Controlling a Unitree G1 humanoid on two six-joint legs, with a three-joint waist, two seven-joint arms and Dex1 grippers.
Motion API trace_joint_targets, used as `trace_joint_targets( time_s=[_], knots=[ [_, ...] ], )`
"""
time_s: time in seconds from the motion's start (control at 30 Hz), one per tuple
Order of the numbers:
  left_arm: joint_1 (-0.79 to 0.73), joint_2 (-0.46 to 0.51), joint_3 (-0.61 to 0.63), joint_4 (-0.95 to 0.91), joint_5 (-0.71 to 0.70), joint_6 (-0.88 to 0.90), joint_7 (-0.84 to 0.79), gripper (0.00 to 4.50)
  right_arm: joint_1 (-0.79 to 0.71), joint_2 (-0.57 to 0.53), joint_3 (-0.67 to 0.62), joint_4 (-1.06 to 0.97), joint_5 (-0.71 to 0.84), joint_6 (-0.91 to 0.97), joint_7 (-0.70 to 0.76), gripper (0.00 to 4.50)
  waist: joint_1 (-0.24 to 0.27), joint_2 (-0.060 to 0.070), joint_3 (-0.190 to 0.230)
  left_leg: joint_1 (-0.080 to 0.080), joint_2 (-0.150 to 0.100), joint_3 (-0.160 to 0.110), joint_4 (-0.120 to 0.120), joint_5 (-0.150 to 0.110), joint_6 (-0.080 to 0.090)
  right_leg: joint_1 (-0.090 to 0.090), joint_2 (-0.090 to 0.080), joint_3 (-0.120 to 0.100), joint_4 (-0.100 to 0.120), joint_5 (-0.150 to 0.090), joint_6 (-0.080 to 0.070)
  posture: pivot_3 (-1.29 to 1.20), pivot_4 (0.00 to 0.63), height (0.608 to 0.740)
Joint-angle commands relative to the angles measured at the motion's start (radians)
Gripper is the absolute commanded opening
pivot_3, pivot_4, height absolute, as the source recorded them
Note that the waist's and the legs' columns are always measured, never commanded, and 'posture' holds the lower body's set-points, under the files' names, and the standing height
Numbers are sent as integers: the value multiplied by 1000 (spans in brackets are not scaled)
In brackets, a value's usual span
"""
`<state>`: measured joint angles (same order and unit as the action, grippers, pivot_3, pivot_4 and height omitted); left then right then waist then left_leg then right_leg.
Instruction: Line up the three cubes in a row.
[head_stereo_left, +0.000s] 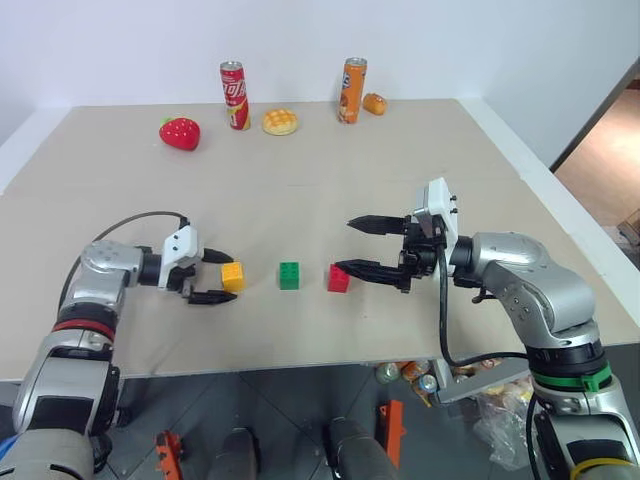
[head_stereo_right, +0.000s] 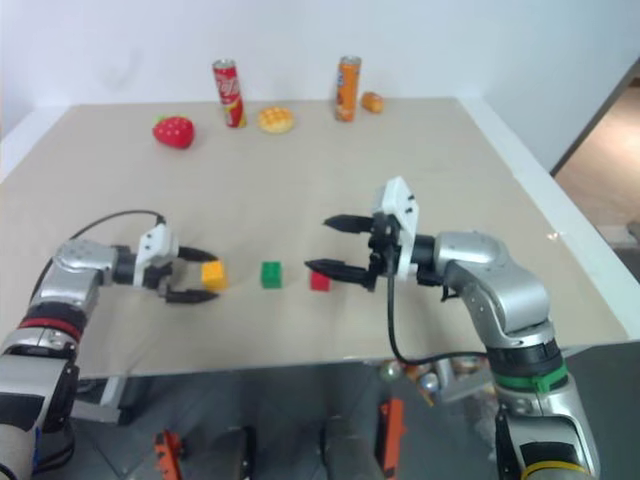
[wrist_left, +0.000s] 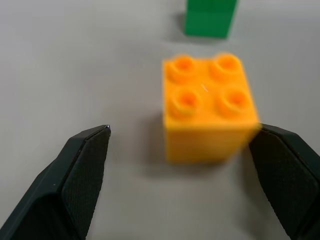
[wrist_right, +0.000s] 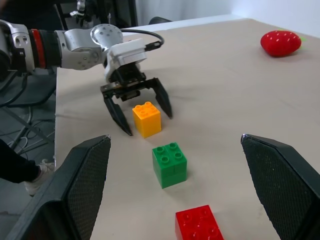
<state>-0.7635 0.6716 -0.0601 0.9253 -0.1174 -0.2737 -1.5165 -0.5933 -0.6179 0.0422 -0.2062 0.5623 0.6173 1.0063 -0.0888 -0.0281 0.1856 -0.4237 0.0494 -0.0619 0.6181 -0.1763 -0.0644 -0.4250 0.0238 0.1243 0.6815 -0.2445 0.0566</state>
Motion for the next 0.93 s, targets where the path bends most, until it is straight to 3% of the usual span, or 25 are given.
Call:
trace_joint_targets(
  time_s=[0.03, 0.23, 0.37, 0.43, 0.67, 0.93],
  knots=[
    [44, 81, 23, -92, -20, 61, -45, 4406, -37, 9, 1, 9, -1, -30, 23, 4346, -2, 0, 0, 0, 1, 0, 0, 0, 0, 0, 1, 0, 0, 0, 0, 0, 150, 740],
    [92, 161, 103, -170, -58, 190, 61, 4406, -66, 27, 21, 48, -18, -56, 43, 4346, -6, 0, 0, 0, 1, 0, 0, 0, 0, 0, 1, 0, 0, 0, -1, 0, 150, 740],
    [134, 144, 243, -253, -79, 401, 423, 4406, -62, 44, 21, 63, -34, -74, 27, 4346, -6, 0, 0, 0, 1, 0, 0, 0, 0, 0, 1, 0, 0, 0, -1, 0, 150, 740],
    [162, 129, 285, -319, -102, 521, 520, 4406, -56, 52, 13, 68, -41, -79, 10, 4346, -6, 0, 0, 0, 1, 0, 0, 0, 0, 0, 0, 0, 0, 0, 0, 0, 150, 740],
    [461, -60, 468, -818, -216, 717, 864, 4406, -57, 150, -91, 251, -169, -152, -308, 4346, -1, 0, 0, 0, 1, 1, 0, 0, 0, 0, -1, 0, 0, 0, 0, 0, 150, 740],
    [573, -200, 511, -1027, -223, 686, 1089, 4406, -44, 213, -198, 413, -298, -217, -648, 4346, 10, -1, 0, 1, 0, 2, 1, 1, 1, 1, -1, 1, 0, 3, -1, 0, 150, 740]
  ],
)
